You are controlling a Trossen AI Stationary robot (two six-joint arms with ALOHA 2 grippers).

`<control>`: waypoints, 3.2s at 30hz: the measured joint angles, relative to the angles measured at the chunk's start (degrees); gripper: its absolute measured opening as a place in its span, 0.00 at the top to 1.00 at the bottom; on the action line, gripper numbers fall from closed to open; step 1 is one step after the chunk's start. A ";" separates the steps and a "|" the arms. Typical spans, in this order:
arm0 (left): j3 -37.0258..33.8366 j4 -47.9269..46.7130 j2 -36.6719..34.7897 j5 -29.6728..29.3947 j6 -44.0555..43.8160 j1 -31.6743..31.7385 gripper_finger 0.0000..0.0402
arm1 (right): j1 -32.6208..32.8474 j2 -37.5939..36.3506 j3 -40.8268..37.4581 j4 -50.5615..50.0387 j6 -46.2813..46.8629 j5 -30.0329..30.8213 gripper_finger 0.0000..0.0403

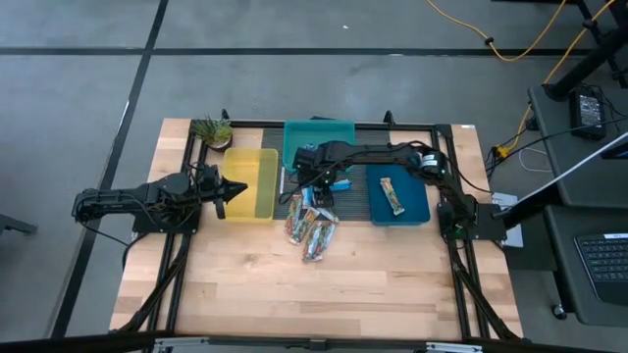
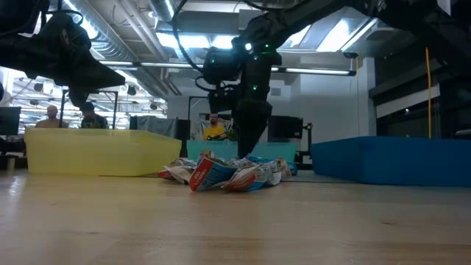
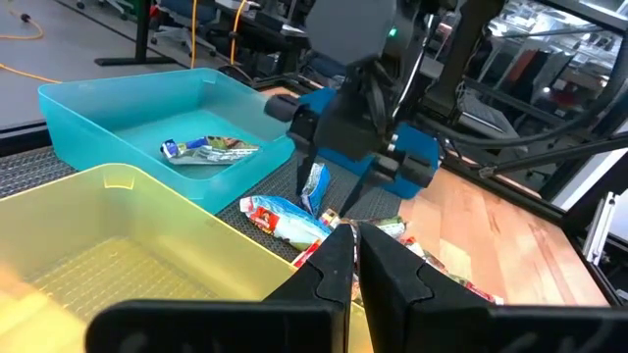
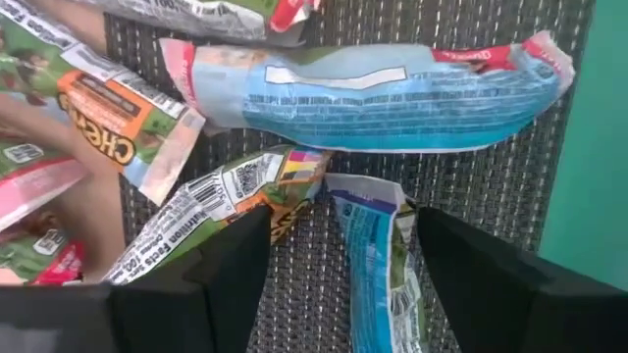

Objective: Pick and place Granola Bars by type
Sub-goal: Put the purple granola bar into the green bin

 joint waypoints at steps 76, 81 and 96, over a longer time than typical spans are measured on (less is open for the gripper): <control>0.02 -0.04 -0.01 -2.66 -1.33 0.01 0.97 | -21.56 -9.51 28.52 -15.93 7.36 -0.15 0.96; 0.02 0.01 -0.01 -3.58 -1.33 0.00 0.97 | -21.59 -4.24 28.48 -14.59 6.13 -0.32 0.96; 0.02 0.04 -0.01 -3.54 -1.60 -0.01 0.97 | -19.87 9.89 28.37 -11.71 6.19 -4.43 0.92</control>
